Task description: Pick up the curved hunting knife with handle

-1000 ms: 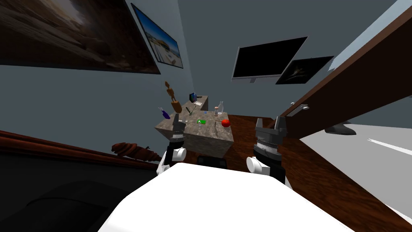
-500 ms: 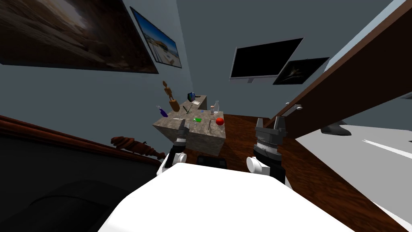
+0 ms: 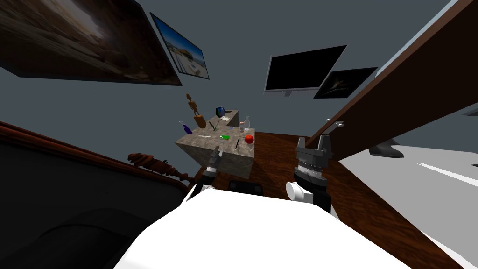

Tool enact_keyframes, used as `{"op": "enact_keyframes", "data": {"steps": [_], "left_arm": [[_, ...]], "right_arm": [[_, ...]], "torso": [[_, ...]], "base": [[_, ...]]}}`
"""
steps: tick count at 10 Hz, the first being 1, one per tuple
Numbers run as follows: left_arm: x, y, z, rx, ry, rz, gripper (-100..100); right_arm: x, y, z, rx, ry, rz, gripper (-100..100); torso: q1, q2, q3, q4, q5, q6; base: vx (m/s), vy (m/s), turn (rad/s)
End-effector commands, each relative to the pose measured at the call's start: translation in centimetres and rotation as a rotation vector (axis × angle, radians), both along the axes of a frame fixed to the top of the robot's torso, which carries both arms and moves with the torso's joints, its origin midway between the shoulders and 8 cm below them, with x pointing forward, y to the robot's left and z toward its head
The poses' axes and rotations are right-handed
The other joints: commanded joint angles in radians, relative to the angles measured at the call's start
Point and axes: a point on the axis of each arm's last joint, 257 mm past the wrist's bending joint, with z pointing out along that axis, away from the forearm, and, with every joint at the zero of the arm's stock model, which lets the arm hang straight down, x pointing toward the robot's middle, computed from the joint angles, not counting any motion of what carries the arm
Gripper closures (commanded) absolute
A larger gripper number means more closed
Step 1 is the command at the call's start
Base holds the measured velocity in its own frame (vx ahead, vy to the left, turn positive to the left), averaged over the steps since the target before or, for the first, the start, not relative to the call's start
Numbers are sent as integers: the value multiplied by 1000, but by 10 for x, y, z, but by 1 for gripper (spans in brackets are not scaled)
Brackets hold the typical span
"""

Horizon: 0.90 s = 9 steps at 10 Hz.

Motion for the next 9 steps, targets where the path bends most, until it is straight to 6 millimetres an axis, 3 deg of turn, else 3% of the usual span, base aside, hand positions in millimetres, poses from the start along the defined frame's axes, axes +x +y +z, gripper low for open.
{"op": "enact_keyframes", "data": {"steps": [1, 4, 6, 7, 8, 9], "left_arm": [[-10, -3, -33, 17, 71, -28, -100], [-27, -1, -74, 46, 165, -49, -100], [-65, 2, -130, 83, 303, -81, -100], [-69, 5, -137, 104, 322, -91, -100], [-92, 7, -160, 124, 385, -108, -100], [-97, 14, -172, 144, 412, -109, -100]], "right_arm": [[0, 0, 0, 0, 0, 0, 0], [0, 0, 0, 0, 0, 0, 0], [0, 0, 0, 0, 0, 0, 0], [0, 0, 0, 0, 0, 0, 0], [0, 0, 0, 0, 0, 0, 0], [0, 0, 0, 0, 0, 0, 0]], "torso": [[0, 0, 0, 0, 0, 0], [3, -3, -2, -1, 1, 0], [2, -2, -1, -1, 1, 0], [-3, -2, -1, -1, -1, 0], [-1, -3, -2, -1, 0, 0], [-1, -4, -2, -1, 0, 0]], "base": [[-34, -176, 18], [-9, -139, 20], [-28, -209, 38], [-4, -204, 37], [11, -197, 22], [17, -143, 23]]}}
